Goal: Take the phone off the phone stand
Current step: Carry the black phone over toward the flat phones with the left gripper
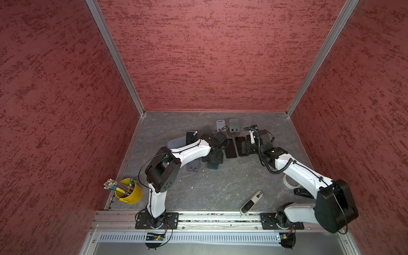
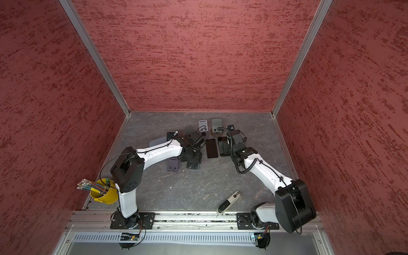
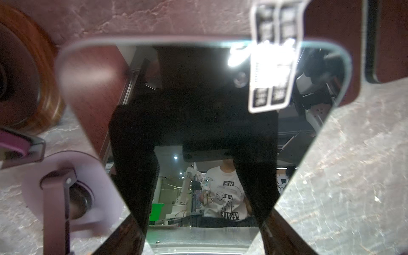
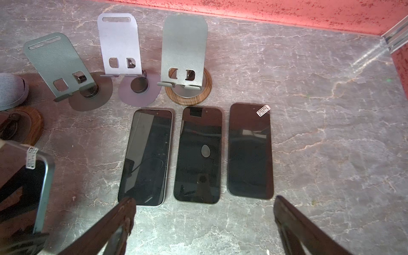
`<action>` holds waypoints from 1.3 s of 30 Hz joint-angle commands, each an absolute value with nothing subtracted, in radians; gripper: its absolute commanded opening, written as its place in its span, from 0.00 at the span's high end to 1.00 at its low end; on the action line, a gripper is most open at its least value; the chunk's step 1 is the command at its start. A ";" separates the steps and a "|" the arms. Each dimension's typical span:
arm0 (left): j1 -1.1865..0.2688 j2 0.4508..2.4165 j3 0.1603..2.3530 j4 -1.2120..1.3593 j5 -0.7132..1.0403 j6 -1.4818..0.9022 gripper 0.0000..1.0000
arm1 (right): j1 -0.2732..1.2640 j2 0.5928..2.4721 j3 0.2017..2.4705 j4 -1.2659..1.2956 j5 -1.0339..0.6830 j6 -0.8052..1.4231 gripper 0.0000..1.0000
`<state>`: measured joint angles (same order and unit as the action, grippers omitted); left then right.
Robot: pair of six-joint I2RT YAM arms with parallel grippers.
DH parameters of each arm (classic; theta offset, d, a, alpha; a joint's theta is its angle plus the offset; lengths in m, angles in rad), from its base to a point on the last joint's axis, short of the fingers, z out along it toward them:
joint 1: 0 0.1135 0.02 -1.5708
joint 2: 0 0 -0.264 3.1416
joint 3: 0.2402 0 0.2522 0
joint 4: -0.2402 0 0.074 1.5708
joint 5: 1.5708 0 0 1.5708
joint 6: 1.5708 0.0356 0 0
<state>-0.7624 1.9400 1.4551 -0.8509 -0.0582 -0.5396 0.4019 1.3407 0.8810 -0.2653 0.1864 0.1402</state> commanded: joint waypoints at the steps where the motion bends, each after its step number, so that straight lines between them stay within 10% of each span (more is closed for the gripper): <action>1: -0.756 1.960 1.514 -0.868 -0.026 -0.559 0.30 | 0.391 1.324 0.869 -0.235 0.178 0.161 0.01; 39: -0.710 2.242 1.878 -1.108 0.071 -0.706 0.27 | 0.386 1.187 0.802 -0.212 0.176 0.166 0.01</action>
<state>-0.7090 2.2246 1.8408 -1.0691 0.1089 -0.6811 0.3950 1.2091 0.8139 -0.2352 0.1814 0.1463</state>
